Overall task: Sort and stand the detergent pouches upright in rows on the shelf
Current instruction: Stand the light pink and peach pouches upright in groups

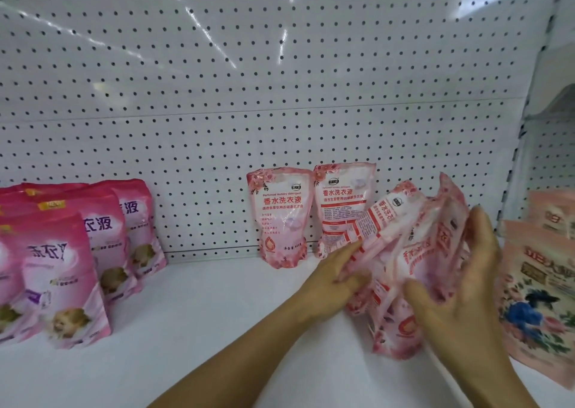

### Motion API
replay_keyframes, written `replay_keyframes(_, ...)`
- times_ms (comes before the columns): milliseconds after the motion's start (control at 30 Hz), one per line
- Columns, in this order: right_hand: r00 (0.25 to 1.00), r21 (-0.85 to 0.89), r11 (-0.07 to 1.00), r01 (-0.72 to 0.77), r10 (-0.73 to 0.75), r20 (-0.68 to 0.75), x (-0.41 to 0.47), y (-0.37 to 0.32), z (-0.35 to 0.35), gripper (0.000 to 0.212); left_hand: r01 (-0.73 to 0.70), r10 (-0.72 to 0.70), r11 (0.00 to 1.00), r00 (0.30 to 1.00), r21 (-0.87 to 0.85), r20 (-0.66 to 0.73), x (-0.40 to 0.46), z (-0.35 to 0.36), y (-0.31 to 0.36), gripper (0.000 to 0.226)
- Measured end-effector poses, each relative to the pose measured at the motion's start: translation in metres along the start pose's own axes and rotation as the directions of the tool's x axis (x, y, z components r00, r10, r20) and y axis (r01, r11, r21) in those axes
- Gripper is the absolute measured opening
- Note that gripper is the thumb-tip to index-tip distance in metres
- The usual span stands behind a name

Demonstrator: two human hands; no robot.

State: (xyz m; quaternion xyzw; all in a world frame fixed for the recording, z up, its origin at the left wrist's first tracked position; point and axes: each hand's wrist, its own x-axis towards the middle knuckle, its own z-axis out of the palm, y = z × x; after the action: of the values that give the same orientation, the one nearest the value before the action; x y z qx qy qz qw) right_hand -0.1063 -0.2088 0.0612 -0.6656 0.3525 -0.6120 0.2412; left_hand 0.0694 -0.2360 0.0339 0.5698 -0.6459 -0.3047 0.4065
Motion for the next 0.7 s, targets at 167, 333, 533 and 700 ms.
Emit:
replay_keyframes(167, 0.953, -0.246, 0.922, 0.300, -0.299, 0.040, 0.025, -0.034, -0.007, 0.061, -0.051, 0.057, 0.991, 0.998, 0.124, -0.042, -0.021, -0.034, -0.013, 0.056)
replay_keyframes(333, 0.918, -0.404, 0.827, 0.391, -0.319, 0.237, 0.081, -0.080, -0.004, 0.033, -0.027, 0.019, 1.000, 0.865, -0.009, -0.501, -0.013, -0.111, -0.024, 0.054)
replay_keyframes(533, 0.820, -0.700, 0.523, 0.487, 0.003, 0.573, 0.168, -0.103, 0.057, 0.038, 0.028, -0.143, 0.979, 0.797, -0.200, -0.587, 0.026, -0.158, -0.036, 0.050)
replay_keyframes(700, 0.723, -0.757, 0.539, 0.369, 0.346, 0.598, 0.212, -0.073, 0.105, 0.050, 0.014, -0.145, 0.973, 0.811, -0.229, -0.567, 0.048, -0.166, -0.041, 0.004)
